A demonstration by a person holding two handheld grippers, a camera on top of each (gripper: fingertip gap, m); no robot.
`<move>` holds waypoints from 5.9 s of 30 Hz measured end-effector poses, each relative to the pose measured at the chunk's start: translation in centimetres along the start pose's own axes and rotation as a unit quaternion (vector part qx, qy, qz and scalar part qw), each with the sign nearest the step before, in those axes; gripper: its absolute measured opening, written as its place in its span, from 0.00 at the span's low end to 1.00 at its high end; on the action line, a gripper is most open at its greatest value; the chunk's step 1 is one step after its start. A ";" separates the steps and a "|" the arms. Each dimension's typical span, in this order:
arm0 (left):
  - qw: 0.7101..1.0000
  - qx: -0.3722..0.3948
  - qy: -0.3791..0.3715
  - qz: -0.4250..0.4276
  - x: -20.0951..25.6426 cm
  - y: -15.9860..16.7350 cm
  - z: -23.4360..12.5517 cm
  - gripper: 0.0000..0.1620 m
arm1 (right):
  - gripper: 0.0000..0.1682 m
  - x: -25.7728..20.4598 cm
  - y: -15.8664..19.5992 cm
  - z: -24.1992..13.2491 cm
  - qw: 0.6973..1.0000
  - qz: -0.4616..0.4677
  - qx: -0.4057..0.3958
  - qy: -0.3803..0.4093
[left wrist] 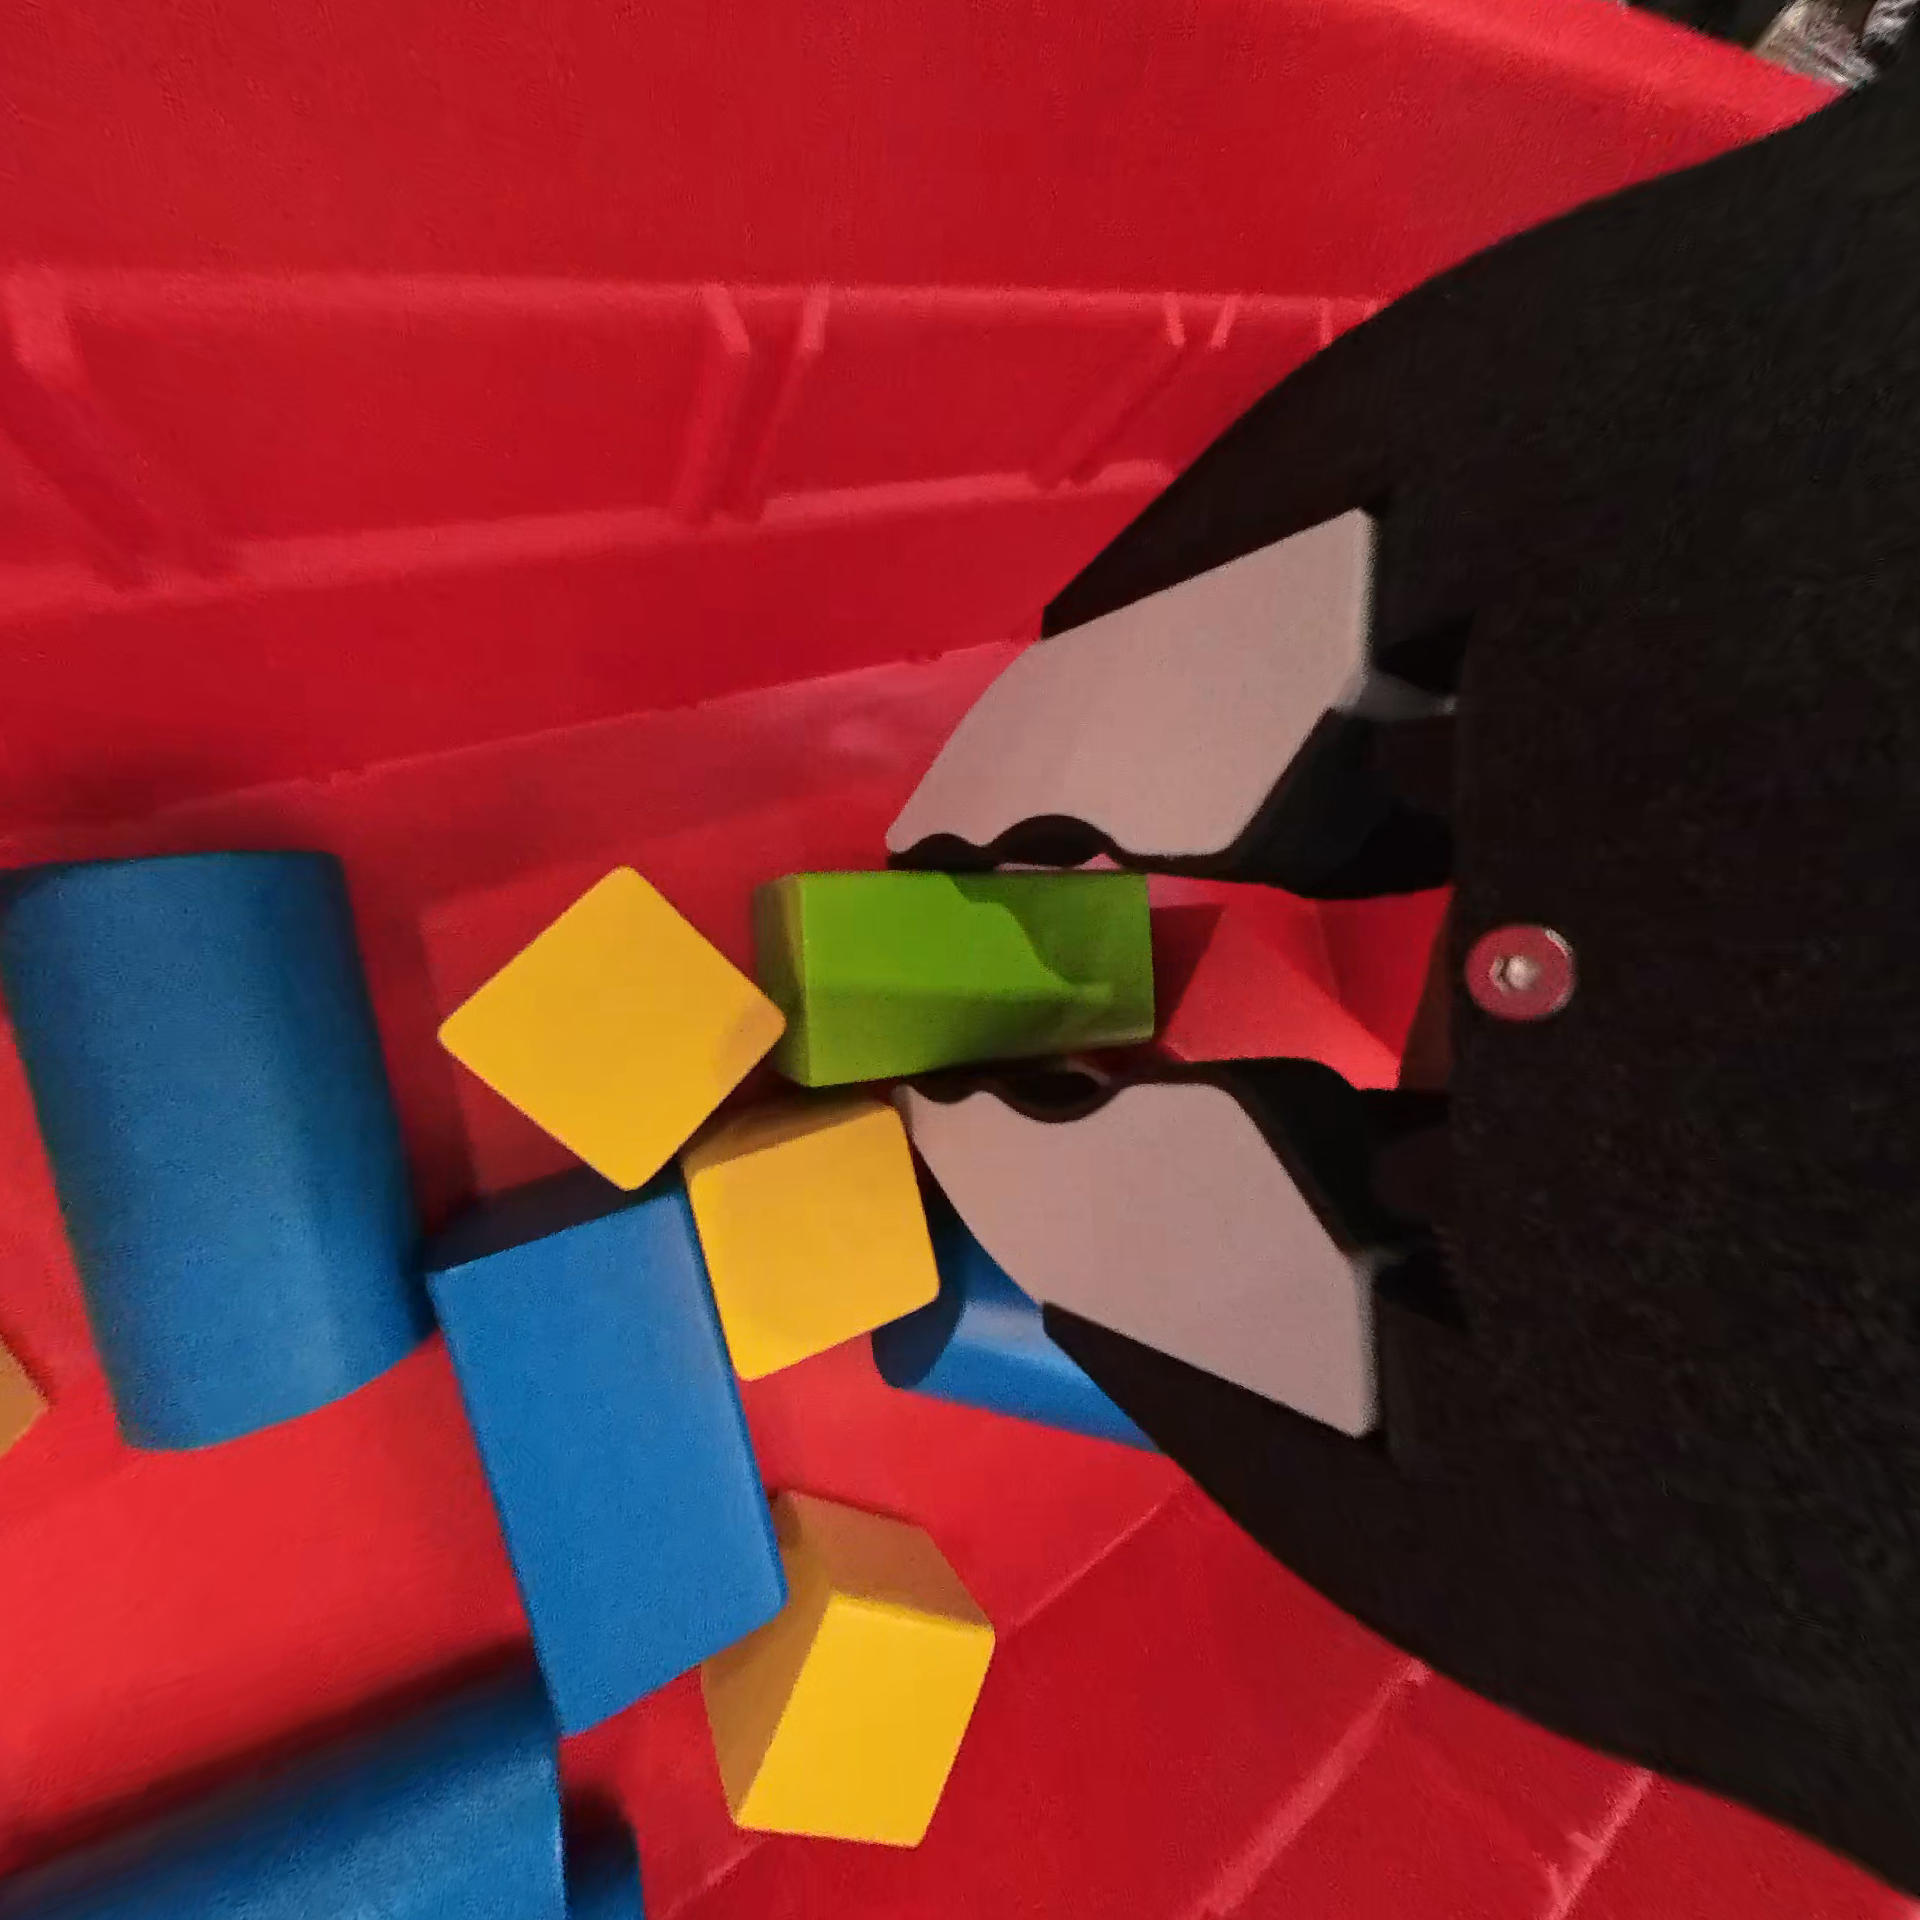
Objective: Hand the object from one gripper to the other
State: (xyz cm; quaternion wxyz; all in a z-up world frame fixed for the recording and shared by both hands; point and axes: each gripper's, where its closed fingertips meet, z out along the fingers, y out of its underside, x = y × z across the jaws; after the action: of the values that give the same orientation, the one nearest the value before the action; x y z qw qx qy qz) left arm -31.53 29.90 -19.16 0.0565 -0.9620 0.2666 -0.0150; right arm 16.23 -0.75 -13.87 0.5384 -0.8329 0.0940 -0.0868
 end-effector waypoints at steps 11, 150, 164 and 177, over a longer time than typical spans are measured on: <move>0.958 0.219 0.182 -0.024 1.2 -0.9 -8.8 0.21 | 0.16 -3.2 -1.4 -0.5 0.999 -0.004 0.028 -0.042; 0.942 0.063 -0.026 0.328 -0.9 6.0 -3.0 0.25 | 0.41 -7.9 4.2 -1.1 0.977 -0.051 -0.123 -0.168; 0.956 0.013 -0.023 0.293 -1.2 5.6 -1.2 0.22 | 0.42 -8.0 4.3 -1.3 0.975 -0.055 -0.126 -0.173; 0.967 0.134 0.050 0.213 -0.8 3.4 -4.2 0.21 | 0.41 -8.9 3.3 -1.6 0.975 -0.051 -0.110 -0.187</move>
State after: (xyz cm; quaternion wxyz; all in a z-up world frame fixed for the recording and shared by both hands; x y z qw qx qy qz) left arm -34.20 27.04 -15.41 0.1737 -0.8648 0.4631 -0.0864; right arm 6.98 -1.29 -16.62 0.4462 -0.8923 -0.0418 0.0537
